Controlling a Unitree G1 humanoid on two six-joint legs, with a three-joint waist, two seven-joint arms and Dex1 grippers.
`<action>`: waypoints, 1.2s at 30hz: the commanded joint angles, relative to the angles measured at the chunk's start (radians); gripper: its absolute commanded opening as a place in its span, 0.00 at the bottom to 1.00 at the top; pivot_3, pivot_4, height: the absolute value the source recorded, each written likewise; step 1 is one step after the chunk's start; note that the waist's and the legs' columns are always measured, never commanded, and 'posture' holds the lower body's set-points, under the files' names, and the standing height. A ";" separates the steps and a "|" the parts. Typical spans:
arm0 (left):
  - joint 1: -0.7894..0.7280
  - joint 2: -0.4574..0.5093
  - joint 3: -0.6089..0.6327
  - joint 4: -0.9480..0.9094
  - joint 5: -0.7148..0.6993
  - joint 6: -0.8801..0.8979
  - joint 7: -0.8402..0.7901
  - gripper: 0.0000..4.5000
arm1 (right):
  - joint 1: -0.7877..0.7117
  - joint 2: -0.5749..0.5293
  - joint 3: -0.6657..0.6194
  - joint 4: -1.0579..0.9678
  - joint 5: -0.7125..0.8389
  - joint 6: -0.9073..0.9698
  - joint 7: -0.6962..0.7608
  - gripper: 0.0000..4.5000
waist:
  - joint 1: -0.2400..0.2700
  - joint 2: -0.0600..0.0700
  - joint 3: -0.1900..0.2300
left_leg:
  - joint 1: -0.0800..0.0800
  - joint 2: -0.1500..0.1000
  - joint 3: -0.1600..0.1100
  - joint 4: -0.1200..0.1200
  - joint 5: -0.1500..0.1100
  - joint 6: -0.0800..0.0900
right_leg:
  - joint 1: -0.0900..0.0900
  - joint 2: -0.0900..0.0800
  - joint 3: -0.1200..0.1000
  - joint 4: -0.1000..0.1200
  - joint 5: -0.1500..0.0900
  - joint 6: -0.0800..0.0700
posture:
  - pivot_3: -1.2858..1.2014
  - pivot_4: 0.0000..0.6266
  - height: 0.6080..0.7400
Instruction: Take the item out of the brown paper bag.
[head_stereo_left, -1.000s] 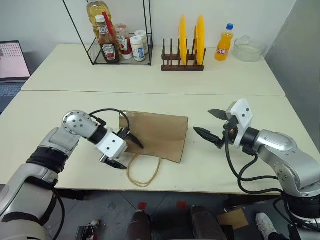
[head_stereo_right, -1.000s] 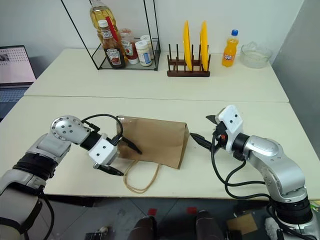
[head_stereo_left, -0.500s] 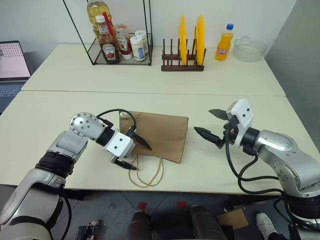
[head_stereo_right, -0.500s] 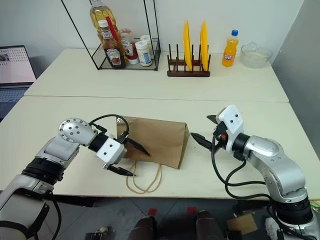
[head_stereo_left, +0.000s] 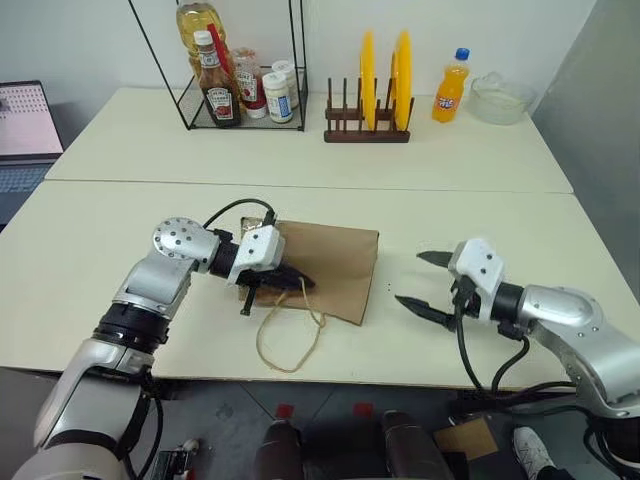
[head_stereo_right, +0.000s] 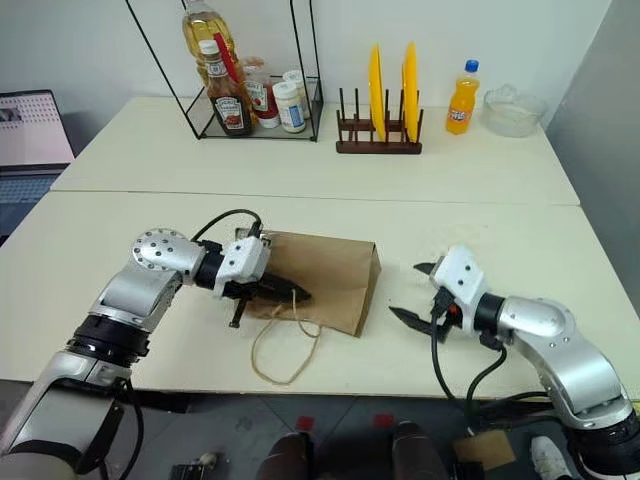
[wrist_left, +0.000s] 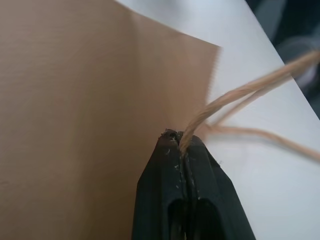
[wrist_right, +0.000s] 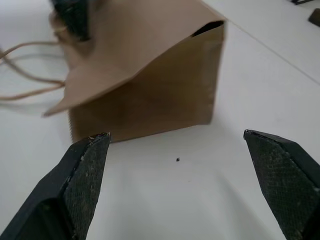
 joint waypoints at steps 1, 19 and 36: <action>-0.023 -0.029 0.072 -0.059 -0.046 0.156 0.088 0.01 | 0.060 -0.044 0.067 -0.032 -0.098 -0.215 0.088 1.00 | 0.001 0.000 0.000 | 0.000 0.000 0.000 0.000 0.000 0.000 | 0.000 0.000 0.000 0.000 0.000 0.000 | 0.52 0.24 1.00; -0.037 -0.215 0.120 -0.067 -0.065 0.410 0.269 0.01 | -0.056 0.039 0.207 0.297 -0.639 -1.243 -0.046 1.00 | 0.006 -0.001 0.000 | 0.012 -0.001 0.001 0.001 0.000 0.000 | 0.014 -0.001 0.000 -0.004 0.000 0.001 | 0.52 0.24 1.00; -0.081 -0.222 0.126 -0.007 -0.054 0.391 0.250 0.00 | -0.310 0.237 0.370 0.662 -1.225 -1.377 -0.442 0.96 | 0.002 -0.002 -0.001 | 0.014 -0.001 0.001 -0.001 0.002 -0.004 | 0.015 -0.001 0.001 -0.003 0.000 0.000 | 0.52 0.24 1.00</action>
